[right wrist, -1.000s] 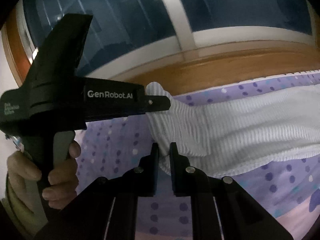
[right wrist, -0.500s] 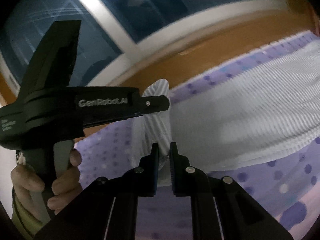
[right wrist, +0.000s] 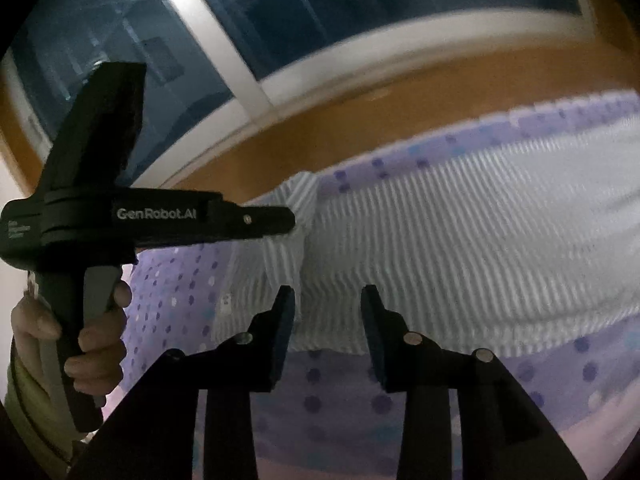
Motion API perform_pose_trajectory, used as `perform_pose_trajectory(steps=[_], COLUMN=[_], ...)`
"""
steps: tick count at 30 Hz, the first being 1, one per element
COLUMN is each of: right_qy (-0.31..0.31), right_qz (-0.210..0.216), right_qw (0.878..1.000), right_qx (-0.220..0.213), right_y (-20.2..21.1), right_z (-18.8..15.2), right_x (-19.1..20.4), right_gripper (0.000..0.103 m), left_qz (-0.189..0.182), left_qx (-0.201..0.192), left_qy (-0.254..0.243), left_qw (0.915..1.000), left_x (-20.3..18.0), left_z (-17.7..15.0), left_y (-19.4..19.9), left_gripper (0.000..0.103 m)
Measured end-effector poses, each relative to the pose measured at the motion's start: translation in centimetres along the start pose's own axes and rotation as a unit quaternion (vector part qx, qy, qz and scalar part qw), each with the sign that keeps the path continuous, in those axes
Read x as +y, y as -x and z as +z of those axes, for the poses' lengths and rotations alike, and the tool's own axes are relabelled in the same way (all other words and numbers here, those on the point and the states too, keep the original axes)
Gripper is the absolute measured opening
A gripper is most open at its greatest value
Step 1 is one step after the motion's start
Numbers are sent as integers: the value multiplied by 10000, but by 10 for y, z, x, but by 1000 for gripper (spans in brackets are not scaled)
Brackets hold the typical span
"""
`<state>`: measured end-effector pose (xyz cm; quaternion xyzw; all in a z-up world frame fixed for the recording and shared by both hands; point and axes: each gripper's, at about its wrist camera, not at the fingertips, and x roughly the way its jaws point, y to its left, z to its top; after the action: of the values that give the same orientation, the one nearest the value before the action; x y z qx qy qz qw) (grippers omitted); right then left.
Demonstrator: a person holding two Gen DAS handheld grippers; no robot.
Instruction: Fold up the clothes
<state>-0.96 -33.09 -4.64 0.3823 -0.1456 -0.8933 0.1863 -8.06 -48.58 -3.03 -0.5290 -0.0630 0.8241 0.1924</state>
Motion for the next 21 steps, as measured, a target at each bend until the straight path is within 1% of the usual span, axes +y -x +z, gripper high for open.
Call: perform_pose_trajectory(steps=[3, 6, 7, 9, 14, 15, 18, 21], right_qy=[358, 638, 692, 741, 747, 704, 513, 412], right_qz=[87, 95, 76, 29, -133, -122, -128, -176], right_qw=[9993, 9979, 9976, 9972, 9968, 9970, 9973, 9978], right_qx=[-86, -67, -64, 8, 255, 309, 505, 495], right_y=[-1, -6, -8, -10, -22, -26, -40, -46], right_z=[0, -4, -6, -9, -13, -13, -14, -18], right_x=[19, 34, 37, 39, 40, 39, 33, 27], right_gripper=[34, 34, 34, 34, 34, 34, 34, 34], left_qz=[18, -74, -156, -268, -482, -459, -127, -150], left_qx=[58, 138, 122, 98, 221, 276, 384, 395], left_qy=[51, -5, -83, -218, -329, -382, -577, -634], left_qw=[10000, 9999, 9998, 9994, 9980, 9978, 9975, 9971], left_x=[0, -4, -6, -12, -15, -14, -12, -7], left_z=[0, 3, 6, 10, 25, 26, 28, 25], left_y=[-3, -9, -10, -13, -28, -34, -49, -59], left_gripper=[22, 22, 22, 22, 21, 21, 21, 22])
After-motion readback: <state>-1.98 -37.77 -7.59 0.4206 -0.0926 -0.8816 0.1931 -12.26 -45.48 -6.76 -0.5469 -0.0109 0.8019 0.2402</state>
